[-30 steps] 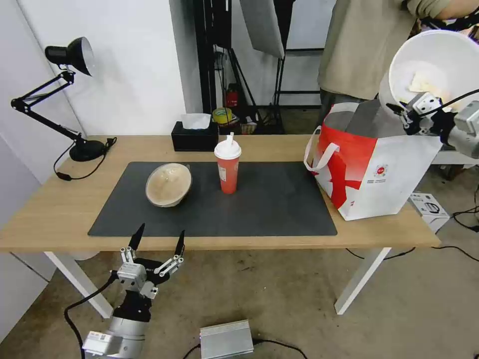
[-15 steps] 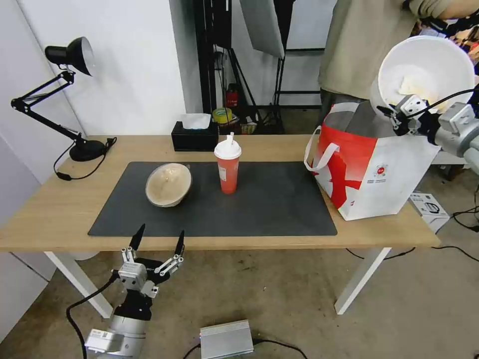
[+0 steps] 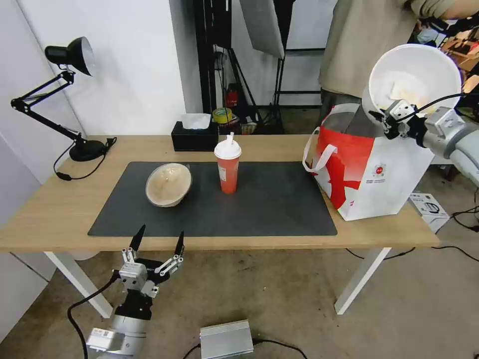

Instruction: Pick up the trash from the table and place it into the takeout bag.

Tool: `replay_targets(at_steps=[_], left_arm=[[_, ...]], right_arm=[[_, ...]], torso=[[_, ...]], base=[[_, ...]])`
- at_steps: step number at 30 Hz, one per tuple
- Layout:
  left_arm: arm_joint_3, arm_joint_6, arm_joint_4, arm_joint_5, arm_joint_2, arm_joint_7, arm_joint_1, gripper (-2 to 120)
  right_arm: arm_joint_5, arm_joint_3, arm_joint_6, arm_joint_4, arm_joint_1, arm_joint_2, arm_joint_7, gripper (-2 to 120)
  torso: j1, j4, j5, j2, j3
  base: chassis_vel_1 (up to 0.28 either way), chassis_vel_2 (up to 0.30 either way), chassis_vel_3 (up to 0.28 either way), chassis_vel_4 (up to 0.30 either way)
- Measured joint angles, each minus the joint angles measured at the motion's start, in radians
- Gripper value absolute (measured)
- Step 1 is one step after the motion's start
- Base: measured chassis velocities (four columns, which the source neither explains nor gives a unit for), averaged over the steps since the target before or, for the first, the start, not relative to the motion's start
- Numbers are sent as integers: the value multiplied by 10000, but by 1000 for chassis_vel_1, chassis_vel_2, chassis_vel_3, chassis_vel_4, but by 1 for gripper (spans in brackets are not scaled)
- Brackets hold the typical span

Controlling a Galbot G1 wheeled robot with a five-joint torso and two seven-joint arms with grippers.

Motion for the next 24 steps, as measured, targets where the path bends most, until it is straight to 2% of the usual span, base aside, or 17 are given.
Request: replay_targets(at_steps=[24], left_arm=[[23,-1,135,-9,-5,1,-46,100]], right_arm=[[-187,-408,81,-366,692,278,-31,0]], torso=[[0,-1,0,0,-1]], base=[[0,0,0,0]])
